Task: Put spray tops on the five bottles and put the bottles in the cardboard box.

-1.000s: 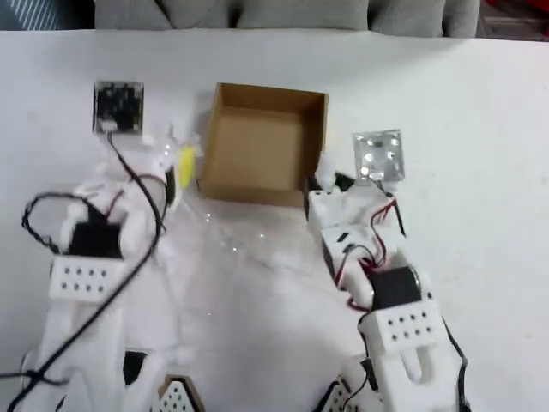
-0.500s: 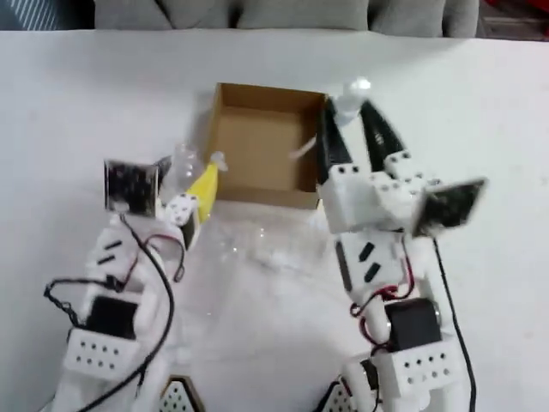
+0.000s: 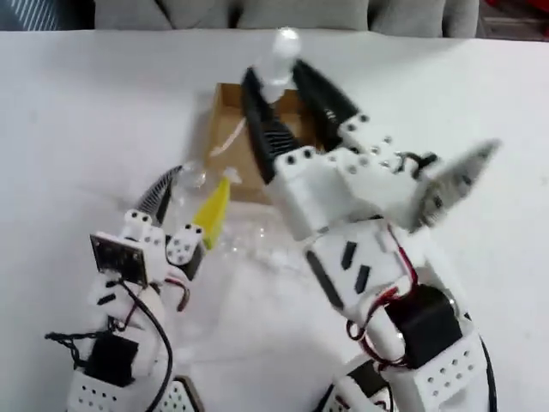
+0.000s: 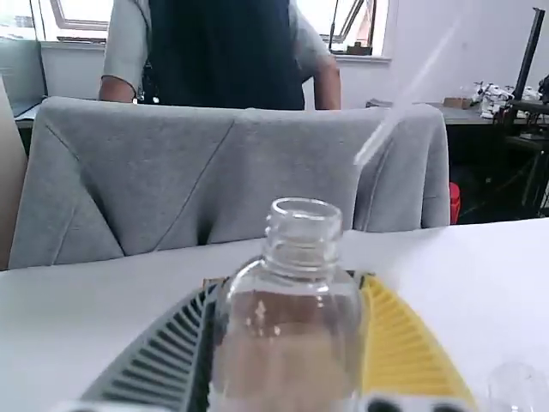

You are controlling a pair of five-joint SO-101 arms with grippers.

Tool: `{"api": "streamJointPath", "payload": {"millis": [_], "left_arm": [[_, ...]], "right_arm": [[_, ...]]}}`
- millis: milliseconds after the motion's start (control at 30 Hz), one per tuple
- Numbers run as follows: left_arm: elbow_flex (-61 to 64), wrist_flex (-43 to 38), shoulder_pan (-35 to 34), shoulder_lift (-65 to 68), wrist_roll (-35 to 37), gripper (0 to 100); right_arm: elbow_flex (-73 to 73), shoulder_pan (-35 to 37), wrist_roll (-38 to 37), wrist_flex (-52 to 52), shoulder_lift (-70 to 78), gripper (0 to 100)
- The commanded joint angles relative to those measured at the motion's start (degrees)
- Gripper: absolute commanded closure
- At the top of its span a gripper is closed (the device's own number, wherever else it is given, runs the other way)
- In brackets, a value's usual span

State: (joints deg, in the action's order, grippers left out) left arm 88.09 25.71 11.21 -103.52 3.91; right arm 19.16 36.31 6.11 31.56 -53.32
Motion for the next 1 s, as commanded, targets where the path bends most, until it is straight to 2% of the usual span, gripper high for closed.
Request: {"api": "streamJointPath", "payload": {"millis": [0, 433, 967], "left_arm": [[-0.4, 0.4, 0.7, -1.4, -0.1, 91], [1.1, 0.5, 0.7, -1.3, -0.3, 91], [1.4, 0.5, 0.7, -1.3, -0.3, 91]], "right_arm": [[-3.2, 3.0, 0.5, 2.1, 1.5, 98.3], [-3.6, 3.4, 0.1, -1.9, 4.4, 98.3], [-7.1, 3.3, 0.1, -1.5, 6.8, 98.3]]}}
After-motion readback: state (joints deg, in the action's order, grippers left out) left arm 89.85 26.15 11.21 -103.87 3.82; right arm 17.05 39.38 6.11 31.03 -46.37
